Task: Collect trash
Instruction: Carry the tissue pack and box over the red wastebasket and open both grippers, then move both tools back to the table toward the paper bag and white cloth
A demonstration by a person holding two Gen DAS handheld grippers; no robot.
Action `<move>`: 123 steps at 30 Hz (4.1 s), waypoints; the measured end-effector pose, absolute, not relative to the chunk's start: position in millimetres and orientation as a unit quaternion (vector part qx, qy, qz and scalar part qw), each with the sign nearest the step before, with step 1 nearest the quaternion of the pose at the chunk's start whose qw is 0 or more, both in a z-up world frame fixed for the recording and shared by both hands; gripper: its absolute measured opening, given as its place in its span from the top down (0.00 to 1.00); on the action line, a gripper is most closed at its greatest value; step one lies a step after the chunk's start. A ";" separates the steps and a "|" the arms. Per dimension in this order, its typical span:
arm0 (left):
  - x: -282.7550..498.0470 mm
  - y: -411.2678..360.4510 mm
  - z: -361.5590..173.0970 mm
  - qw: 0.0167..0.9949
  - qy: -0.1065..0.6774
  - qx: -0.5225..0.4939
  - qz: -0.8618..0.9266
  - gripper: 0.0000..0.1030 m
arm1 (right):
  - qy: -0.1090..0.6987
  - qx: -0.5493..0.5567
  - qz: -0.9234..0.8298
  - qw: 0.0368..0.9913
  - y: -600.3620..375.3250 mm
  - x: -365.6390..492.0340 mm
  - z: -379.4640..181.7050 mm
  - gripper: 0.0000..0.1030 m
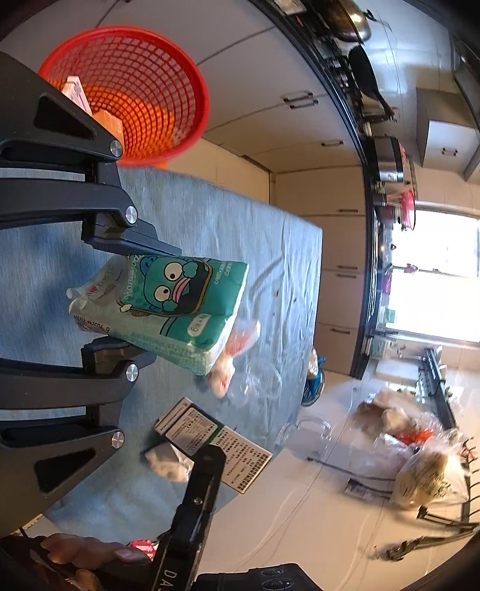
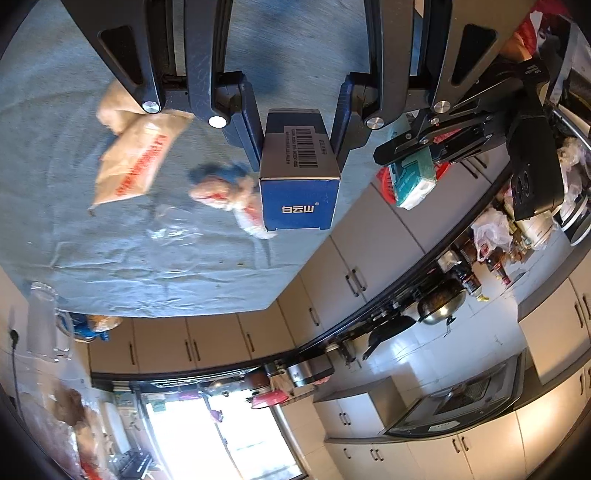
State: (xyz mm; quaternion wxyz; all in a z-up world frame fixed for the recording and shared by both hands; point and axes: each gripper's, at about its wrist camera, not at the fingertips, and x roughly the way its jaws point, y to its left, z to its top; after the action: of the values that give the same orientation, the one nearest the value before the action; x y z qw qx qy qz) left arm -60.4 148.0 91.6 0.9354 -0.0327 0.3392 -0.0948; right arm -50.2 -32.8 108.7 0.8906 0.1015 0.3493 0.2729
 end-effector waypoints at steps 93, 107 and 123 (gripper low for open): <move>-64.1 111.2 40.8 0.917 0.384 -0.011 -0.104 0.37 | 0.376 0.149 0.220 0.888 -88.9 -59.8 75.5 0.44; -60.7 102.3 37.9 0.911 0.394 0.001 -0.119 0.36 | 0.409 0.089 0.142 0.897 -122.9 -46.5 38.3 0.35; -54.7 49.5 59.6 0.904 0.390 0.023 -0.176 0.29 | 0.381 0.121 0.101 0.911 -172.1 -60.8 31.0 0.58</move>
State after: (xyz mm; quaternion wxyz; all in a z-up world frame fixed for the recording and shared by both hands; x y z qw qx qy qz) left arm -54.7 49.5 59.6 0.9035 0.0227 0.3899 -0.1764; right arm -60.8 -172.1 31.0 0.9110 0.1211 0.3809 0.1014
